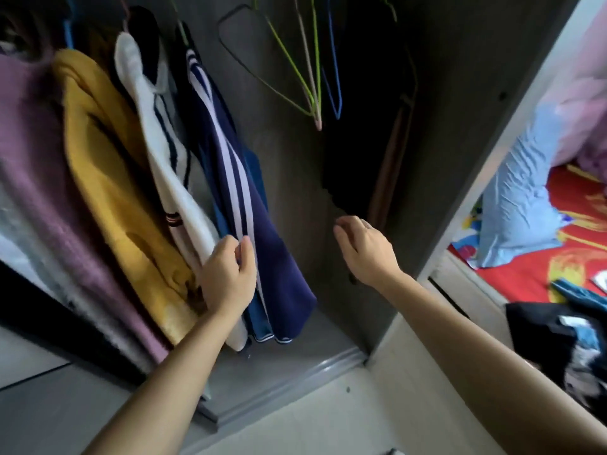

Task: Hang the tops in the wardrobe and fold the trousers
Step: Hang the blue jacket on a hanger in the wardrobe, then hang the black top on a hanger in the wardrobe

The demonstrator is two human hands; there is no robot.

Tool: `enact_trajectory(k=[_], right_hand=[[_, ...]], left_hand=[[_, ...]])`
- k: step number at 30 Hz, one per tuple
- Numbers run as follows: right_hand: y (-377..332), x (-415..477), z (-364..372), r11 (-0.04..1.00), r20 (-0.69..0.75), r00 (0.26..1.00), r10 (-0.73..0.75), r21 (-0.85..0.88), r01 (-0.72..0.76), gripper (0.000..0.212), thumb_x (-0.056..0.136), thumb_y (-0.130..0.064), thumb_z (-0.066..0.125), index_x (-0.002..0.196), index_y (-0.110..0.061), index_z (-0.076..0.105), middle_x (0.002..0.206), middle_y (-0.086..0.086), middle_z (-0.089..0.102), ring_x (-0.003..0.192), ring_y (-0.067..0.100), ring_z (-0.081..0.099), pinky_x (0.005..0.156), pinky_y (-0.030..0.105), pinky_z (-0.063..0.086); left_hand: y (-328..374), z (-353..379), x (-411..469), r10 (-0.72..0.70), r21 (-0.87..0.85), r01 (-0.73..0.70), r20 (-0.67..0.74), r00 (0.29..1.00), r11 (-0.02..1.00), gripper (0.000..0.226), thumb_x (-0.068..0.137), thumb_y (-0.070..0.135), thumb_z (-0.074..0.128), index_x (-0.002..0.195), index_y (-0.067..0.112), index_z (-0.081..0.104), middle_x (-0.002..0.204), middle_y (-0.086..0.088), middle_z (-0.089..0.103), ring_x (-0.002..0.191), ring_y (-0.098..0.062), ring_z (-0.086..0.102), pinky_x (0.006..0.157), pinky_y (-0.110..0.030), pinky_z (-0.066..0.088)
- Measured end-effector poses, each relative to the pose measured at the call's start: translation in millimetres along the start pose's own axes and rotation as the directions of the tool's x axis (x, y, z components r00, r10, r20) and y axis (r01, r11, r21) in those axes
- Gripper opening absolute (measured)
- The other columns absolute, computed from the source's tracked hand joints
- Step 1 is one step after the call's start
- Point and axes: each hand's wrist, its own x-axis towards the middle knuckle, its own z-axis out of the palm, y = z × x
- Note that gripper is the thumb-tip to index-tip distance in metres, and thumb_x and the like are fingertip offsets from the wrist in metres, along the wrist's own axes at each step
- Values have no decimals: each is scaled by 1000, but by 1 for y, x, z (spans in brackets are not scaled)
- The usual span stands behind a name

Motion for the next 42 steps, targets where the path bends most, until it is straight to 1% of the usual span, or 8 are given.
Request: enact_trajectory(k=[5, 11, 16, 19, 23, 29, 36, 42], right_hand=[[65, -58, -41, 989, -55, 991, 122, -83, -126, 38, 105, -47, 37, 130, -25, 55, 124, -2, 63, 104, 25, 66, 79, 36, 51], [177, -153, -141, 939, -194, 936, 295, -122, -321, 36, 104, -46, 39, 127, -24, 57, 119, -1, 64, 101, 22, 66, 75, 33, 49], [290, -276, -240, 849, -352, 818, 455, -107, -518, 32, 103, -41, 45, 125, -22, 58, 116, 1, 64, 106, 25, 62, 82, 39, 49], [351, -356, -296, 765, -410, 731, 546, -112, -635, 33, 103, -40, 45, 126, -20, 58, 115, 3, 64, 105, 27, 63, 82, 40, 50], [410, -440, -352, 639, -474, 584, 659, -57, -767, 33, 103, -36, 46, 127, -18, 59, 114, 4, 64, 104, 27, 63, 82, 39, 49], [462, -502, -375, 565, -481, 479, 734, 40, -824, 33, 102, -34, 48, 128, -16, 58, 114, 5, 62, 101, 27, 62, 78, 38, 49], [518, -516, -367, 511, -398, 445, 802, 71, -857, 35, 99, -32, 53, 130, -16, 57, 117, 6, 60, 104, 27, 61, 83, 39, 50], [605, -504, -395, 449, -355, 427, 832, -21, -893, 39, 97, -30, 55, 133, -16, 55, 117, 7, 59, 105, 29, 61, 84, 41, 50]], left_hand=[[67, 42, -33, 166, -19, -165, 113, 980, 986, 37, 98, 38, 48, 69, 16, 41, 71, 4, 47, 69, -24, 50, 57, -36, 38], [195, 130, -100, 369, -228, -318, 234, 900, 920, 31, 96, 44, 47, 78, 20, 53, 79, 9, 49, 78, -18, 48, 64, -30, 34], [333, 210, -205, 489, -407, -348, 321, 811, 844, 25, 95, 39, 48, 79, 21, 52, 79, 7, 49, 77, -8, 40, 68, -25, 32], [420, 248, -278, 557, -483, -345, 412, 721, 805, 24, 95, 39, 50, 85, 18, 56, 84, 3, 54, 83, -17, 49, 75, -35, 44], [510, 276, -358, 672, -557, -399, 470, 572, 729, 23, 94, 34, 54, 93, 12, 61, 94, -3, 59, 91, -25, 54, 82, -41, 46], [565, 304, -419, 724, -546, -475, 531, 440, 690, 24, 92, 27, 62, 106, 7, 62, 105, -9, 60, 98, -29, 54, 86, -45, 46], [596, 370, -441, 717, -535, -489, 600, 355, 689, 27, 92, 32, 61, 109, 11, 60, 111, -8, 59, 104, -30, 53, 87, -45, 46], [644, 467, -463, 707, -556, -454, 642, 297, 696, 33, 90, 36, 58, 111, 11, 61, 113, -7, 60, 107, -28, 53, 91, -45, 43]])
